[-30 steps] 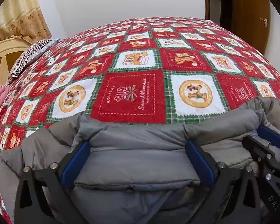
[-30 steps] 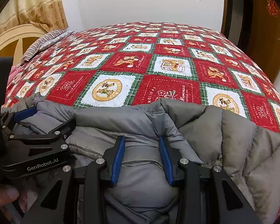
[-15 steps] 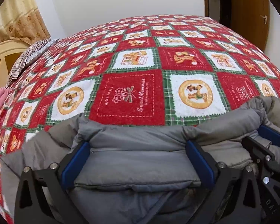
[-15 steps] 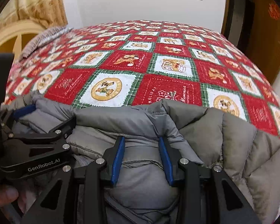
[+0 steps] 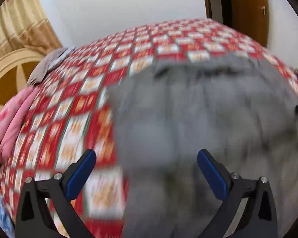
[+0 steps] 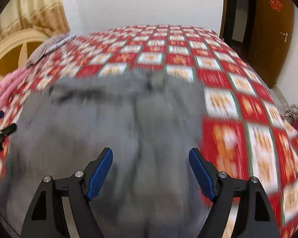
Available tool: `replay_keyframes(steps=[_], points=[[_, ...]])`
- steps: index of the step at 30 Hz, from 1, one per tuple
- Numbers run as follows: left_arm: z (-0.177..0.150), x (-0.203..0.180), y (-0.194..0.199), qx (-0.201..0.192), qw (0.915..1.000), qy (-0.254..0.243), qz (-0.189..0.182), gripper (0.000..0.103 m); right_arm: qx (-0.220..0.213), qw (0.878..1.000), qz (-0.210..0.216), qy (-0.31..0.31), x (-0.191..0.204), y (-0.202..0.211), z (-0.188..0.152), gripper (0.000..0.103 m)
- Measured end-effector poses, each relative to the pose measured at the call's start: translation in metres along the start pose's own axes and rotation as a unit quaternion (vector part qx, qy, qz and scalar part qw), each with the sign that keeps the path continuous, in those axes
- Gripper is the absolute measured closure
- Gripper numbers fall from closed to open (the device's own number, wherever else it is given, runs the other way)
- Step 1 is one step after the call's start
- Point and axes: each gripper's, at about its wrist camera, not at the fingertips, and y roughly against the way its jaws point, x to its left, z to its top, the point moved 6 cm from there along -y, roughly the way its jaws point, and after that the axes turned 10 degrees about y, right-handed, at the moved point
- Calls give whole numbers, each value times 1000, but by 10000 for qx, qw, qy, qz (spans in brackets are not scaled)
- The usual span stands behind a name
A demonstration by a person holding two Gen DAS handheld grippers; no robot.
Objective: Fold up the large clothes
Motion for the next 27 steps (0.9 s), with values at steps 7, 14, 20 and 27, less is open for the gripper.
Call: replay_keyframes(steps=[7, 14, 20, 27], points=[[-89, 30, 32, 187, 9994, 166, 236, 0, 165, 9992, -305, -187, -9, 52, -116, 24], [-146, 42, 65, 171, 9990, 415, 40, 0, 162, 9989, -11, -432, 6, 97, -196, 24], [-186, 40, 79, 327, 9980, 419, -331, 0, 154, 9982, 223, -538, 20, 127, -248, 24], [-201, 27, 91, 193, 9949, 370, -922, 48, 72, 9959, 625, -656, 33, 141, -277, 59]])
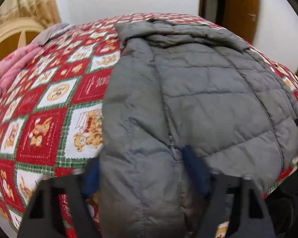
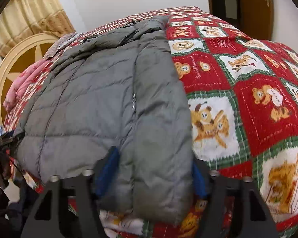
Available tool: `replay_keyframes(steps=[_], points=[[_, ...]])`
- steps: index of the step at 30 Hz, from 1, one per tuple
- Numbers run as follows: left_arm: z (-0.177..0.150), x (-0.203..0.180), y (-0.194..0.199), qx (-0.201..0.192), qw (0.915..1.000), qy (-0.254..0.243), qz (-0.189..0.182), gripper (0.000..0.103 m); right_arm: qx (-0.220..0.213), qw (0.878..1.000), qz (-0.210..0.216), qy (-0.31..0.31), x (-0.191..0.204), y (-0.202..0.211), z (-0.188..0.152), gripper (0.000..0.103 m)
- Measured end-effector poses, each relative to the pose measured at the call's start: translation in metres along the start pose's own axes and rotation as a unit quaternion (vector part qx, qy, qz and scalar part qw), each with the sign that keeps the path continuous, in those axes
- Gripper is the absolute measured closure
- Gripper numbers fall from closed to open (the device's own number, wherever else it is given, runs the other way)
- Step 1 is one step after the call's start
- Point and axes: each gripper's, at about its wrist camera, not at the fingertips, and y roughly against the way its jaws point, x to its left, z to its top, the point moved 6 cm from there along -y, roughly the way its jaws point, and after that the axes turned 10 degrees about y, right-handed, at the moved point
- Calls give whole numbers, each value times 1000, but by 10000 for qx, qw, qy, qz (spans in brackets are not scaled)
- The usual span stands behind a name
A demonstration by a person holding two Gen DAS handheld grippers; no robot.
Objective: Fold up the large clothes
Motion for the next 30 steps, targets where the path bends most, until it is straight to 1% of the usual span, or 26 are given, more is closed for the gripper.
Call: replay_keyframes(steps=[1, 2, 4, 6, 9, 11, 14, 15, 17, 19, 21, 23, 26, 27, 29, 30], points=[[0, -3, 3, -18, 9999, -36, -112, 72, -3, 9999, 134, 58, 4, 2, -1, 79], [1, -5, 8, 14, 9996, 6, -269, 83, -42, 9993, 365, 26, 8, 5, -1, 84], [7, -7, 24, -117, 9992, 45, -379, 87, -198, 9988, 443, 31, 12, 17, 3, 91], [16, -7, 49, -360, 9980, 16, -527, 88, -408, 9980, 467, 135, 18, 36, 8, 92], [28, -5, 88, -668, 9948, 33, -769, 90, -731, 9957, 520, 219, 23, 69, 16, 93], [34, -2, 123, -939, 9910, 15, -956, 90, -999, 9933, 520, 259, 24, 100, 22, 93], [37, 2, 166, -1233, 9844, -70, -1251, 90, -1336, 9890, 547, 334, 28, 143, 28, 93], [36, 2, 183, -1366, 9821, -146, -1288, 90, -1489, 9866, 541, 385, 30, 163, 29, 93], [37, 5, 197, -1498, 9798, -195, -1311, 90, -1701, 9829, 548, 449, 36, 190, 29, 93], [43, 5, 195, -1505, 9797, -270, -1297, 89, -1950, 9775, 630, 489, 37, 214, 32, 93], [57, 4, 176, -1446, 9819, -285, -1186, 89, -2075, 9747, 722, 405, 32, 219, 43, 93], [76, 2, 154, -1385, 9839, -238, -1103, 89, -2126, 9734, 800, 300, 26, 209, 63, 93], [111, 3, 120, -1321, 9862, -191, -975, 89, -2111, 9736, 868, -22, 14, 179, 104, 93], [127, 4, 106, -1316, 9870, -139, -908, 89, -2115, 9740, 815, -59, 11, 171, 114, 93], [146, 4, 85, -1232, 9884, -124, -874, 89, -2036, 9757, 781, -219, 4, 142, 146, 93], [157, 6, 71, -1183, 9896, -78, -810, 89, -2003, 9771, 676, -235, 1, 130, 160, 93]])
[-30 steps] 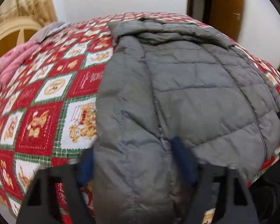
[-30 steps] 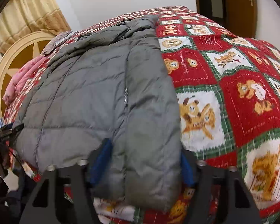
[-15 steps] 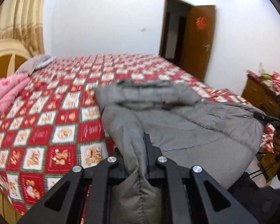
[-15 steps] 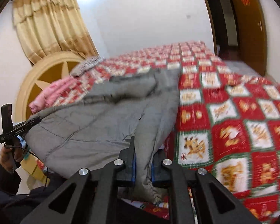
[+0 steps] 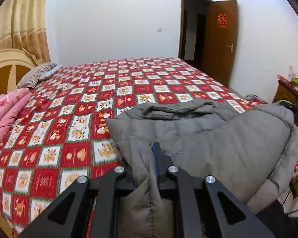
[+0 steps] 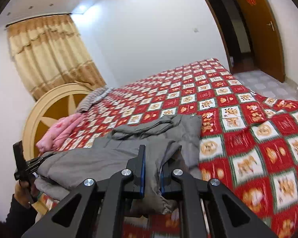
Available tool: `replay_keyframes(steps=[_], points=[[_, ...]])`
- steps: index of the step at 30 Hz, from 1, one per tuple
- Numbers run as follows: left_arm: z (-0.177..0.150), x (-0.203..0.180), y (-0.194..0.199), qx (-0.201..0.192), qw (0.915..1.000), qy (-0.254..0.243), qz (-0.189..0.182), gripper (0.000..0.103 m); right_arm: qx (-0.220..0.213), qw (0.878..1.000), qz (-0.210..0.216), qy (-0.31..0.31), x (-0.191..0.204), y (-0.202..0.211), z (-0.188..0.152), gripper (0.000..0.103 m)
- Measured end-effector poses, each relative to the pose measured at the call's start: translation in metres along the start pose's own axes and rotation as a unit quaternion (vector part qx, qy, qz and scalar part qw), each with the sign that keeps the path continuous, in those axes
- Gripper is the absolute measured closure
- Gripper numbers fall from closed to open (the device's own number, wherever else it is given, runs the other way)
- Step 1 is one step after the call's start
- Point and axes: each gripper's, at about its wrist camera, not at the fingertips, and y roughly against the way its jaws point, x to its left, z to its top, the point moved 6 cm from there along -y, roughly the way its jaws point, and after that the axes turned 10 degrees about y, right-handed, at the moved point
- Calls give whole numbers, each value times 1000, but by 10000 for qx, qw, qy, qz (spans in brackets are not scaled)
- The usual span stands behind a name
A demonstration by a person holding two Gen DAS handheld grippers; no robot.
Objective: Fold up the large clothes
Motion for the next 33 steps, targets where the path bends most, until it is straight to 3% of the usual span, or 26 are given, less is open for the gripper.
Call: replay_keyframes(steps=[4, 9, 12, 13, 14, 15, 16, 18, 20, 22, 23, 29, 30, 33], points=[[9, 5, -51, 142, 9995, -60, 258, 89, 201, 9994, -279, -24, -19, -63, 21, 93], [15, 10, -99, 320, 9981, -23, 519, 82, 538, 9972, -503, -119, -44, -130, 23, 93], [25, 10, -105, 270, 9981, 117, 545, 71, 666, 9960, -552, -240, -58, -156, 22, 93], [29, 9, -105, 217, 9982, 168, 532, 54, 689, 9955, -599, -251, -64, -166, 23, 93], [34, 11, -103, 96, 9980, 239, 586, 23, 702, 9953, -611, -275, -68, -172, 23, 93], [39, 16, -99, -132, 9960, 294, 830, 8, 714, 9952, -606, -301, -70, -177, 23, 93], [45, 20, -95, -380, 9939, 346, 978, 0, 725, 9949, -613, -343, -75, -185, 24, 93], [49, 26, -86, -601, 9926, 405, 973, 0, 710, 9947, -607, -418, -81, -195, 27, 91], [52, 31, -86, -607, 9893, 472, 1242, 0, 686, 9949, -572, -476, -86, -203, 29, 81], [54, 32, -78, -825, 9824, 565, 1577, 0, 669, 9946, -670, -434, -87, -211, 34, 43], [56, 31, -73, -944, 9791, 622, 1690, 0, 589, 9954, -596, -457, -86, -213, 38, 37], [77, 25, -34, -1860, 9452, 865, 2539, 0, 152, 9957, -739, -532, -84, -210, 63, 30], [81, 24, -31, -1964, 9432, 865, 2534, 0, 86, 9954, -791, -539, -85, -207, 65, 27], [85, 15, -42, -1809, 9502, 773, 2417, 0, -103, 9939, -905, -625, -90, -199, 71, 25]])
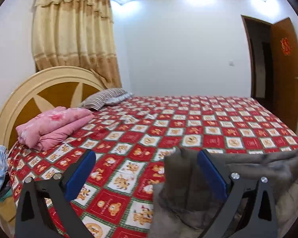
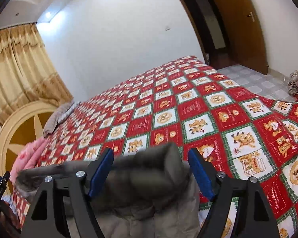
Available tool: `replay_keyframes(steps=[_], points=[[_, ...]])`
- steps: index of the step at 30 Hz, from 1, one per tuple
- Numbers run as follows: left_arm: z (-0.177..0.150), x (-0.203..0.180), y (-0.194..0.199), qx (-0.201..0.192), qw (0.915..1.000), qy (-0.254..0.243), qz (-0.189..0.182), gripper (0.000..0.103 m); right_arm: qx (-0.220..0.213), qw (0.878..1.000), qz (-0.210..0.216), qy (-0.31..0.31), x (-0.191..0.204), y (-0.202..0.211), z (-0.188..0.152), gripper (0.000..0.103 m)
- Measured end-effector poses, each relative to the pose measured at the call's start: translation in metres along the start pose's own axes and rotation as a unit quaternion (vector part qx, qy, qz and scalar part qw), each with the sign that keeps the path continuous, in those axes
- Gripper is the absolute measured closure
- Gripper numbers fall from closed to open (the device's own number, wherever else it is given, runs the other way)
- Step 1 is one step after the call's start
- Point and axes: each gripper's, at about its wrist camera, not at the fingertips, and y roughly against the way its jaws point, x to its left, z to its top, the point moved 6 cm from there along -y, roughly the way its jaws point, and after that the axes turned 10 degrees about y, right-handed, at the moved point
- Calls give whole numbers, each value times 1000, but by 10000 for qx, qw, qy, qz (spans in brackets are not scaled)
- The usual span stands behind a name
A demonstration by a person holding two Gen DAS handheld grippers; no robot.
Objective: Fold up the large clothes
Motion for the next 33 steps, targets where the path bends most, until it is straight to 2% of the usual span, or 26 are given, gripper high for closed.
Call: replay_keyframes(steps=[4, 7, 11, 14, 18, 20, 26, 33], points=[[-25, -32, -4, 310, 9990, -173, -280, 0, 60, 9996, -234, 131, 12, 3, -6, 25], [-48, -65, -5, 441, 9964, -538, -485, 0, 231, 9984, -73, 505, 48, 4, -19, 25], [-68, -100, -26, 462, 9918, -1161, -253, 0, 544, 9894, 219, 1329, 111, -2, -50, 25], [-75, -104, -53, 651, 9902, -1229, 76, 0, 779, 9804, 176, 1801, 136, -26, -70, 25], [-94, -93, -92, 1340, 9863, -934, 226, 0, 1156, 9791, -25, 1675, 123, -65, -83, 25], [-107, -89, -102, 1584, 9834, -845, 271, 0, 1213, 9801, -71, 1571, 117, -76, -86, 25], [-118, -97, -119, 1700, 9815, -826, 309, 0, 1269, 9796, -113, 1555, 113, -96, -89, 25], [-131, -98, -135, 2077, 9752, -732, 203, 0, 1350, 9809, -61, 1397, 105, -111, -95, 23]])
